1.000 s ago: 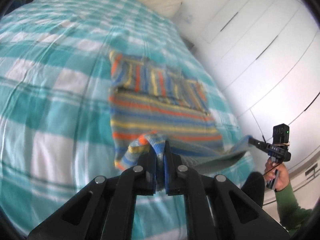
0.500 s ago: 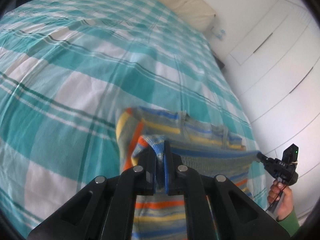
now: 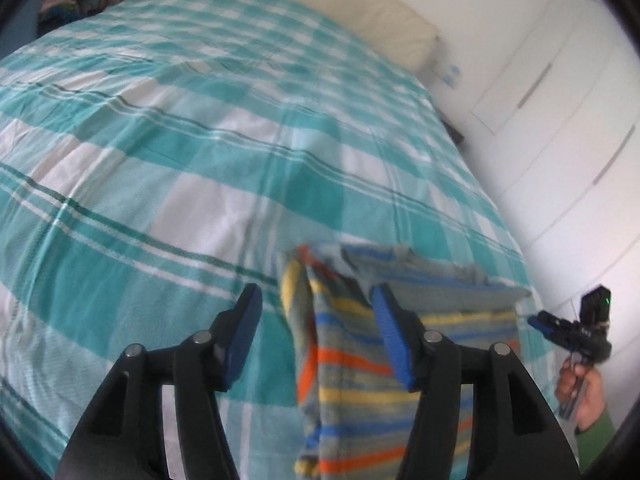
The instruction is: Fold small clothes
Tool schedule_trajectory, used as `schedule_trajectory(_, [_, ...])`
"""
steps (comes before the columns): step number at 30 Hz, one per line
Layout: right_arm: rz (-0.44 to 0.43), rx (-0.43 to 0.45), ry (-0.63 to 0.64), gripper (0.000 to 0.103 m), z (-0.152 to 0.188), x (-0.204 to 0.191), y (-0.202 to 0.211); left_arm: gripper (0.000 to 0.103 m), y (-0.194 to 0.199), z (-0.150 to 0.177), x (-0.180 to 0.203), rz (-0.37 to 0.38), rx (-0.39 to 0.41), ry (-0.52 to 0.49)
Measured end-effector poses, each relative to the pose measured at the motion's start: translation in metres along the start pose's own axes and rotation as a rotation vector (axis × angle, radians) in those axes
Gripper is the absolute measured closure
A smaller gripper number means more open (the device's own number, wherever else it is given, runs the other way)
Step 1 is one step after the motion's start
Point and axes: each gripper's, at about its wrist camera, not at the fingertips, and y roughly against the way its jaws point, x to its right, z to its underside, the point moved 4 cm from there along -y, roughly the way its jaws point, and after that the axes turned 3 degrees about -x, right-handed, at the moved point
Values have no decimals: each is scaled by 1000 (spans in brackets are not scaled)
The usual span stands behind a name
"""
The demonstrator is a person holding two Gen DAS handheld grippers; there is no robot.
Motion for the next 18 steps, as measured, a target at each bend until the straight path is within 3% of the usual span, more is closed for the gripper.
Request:
schedule_trajectory(4, [-28,-230,53,58,14,-34,-42,32,-40,12,36,160,-279,-56])
schedule_trajectory(6, [-2,-310,6,58,7,-36,-75,30,-68,9,51,163,-342,-71])
schedule_trajectory(8, [4,-293,-50,58,-13,-34,-103,30,-90,-10,52,105,-299,-39])
schedule_trajectory(11, [-35,-55,-74,58,-53,-43,-103,33,-98,-48,35,5,-156,79])
schedule_trajectory(13, [-57,82,-67,58,-65,-52,-87,33,-82,-62,23,39,-70,167])
schedule_trajectory(15, [-99,104,-56,57,-65,-60,-75,29,-64,-63,21,101,-23,184])
schedule_trajectory(18, [-42,17,62,56,-45,-74,-66,28,-46,-38,34,86,-68,55])
